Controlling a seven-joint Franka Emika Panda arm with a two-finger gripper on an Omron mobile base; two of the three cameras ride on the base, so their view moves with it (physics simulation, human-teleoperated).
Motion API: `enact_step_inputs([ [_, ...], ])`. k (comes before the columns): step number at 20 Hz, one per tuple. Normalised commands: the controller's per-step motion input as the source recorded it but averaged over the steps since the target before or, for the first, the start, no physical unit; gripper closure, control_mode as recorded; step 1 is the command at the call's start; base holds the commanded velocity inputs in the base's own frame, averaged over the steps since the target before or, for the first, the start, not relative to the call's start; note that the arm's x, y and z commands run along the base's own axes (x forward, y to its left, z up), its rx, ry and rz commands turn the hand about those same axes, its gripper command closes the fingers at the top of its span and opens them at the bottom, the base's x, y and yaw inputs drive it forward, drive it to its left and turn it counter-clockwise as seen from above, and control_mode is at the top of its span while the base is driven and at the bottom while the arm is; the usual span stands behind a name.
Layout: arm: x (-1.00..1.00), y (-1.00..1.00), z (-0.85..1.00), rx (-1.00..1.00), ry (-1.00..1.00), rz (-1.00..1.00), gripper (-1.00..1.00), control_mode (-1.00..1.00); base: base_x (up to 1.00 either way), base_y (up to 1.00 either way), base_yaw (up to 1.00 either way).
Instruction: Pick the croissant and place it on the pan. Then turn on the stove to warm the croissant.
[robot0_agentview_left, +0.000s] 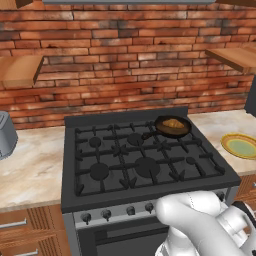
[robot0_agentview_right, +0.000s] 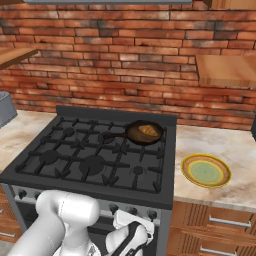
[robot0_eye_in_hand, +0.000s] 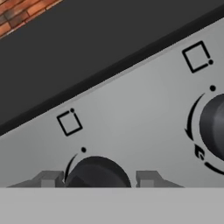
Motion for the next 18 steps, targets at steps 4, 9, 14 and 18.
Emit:
enact_step_inputs([
  [4,0.00,0.00,0.00,-0.28,-0.03,0.00,1.00,-1.00,0.00,0.00,0.00],
  [9,0.00,0.02,-0.07,-0.29,-0.12,0.00,1.00,-1.00,0.00,0.00,0.00],
  [14,0.00,0.00,-0.11,-0.23,-0.16,0.00,1.00,-1.00,0.00,0.00,0.00],
  [18,0.00,0.04,-0.01,-0.26,-0.10,0.00,1.00,-1.00,0.00,0.00,0.00],
])
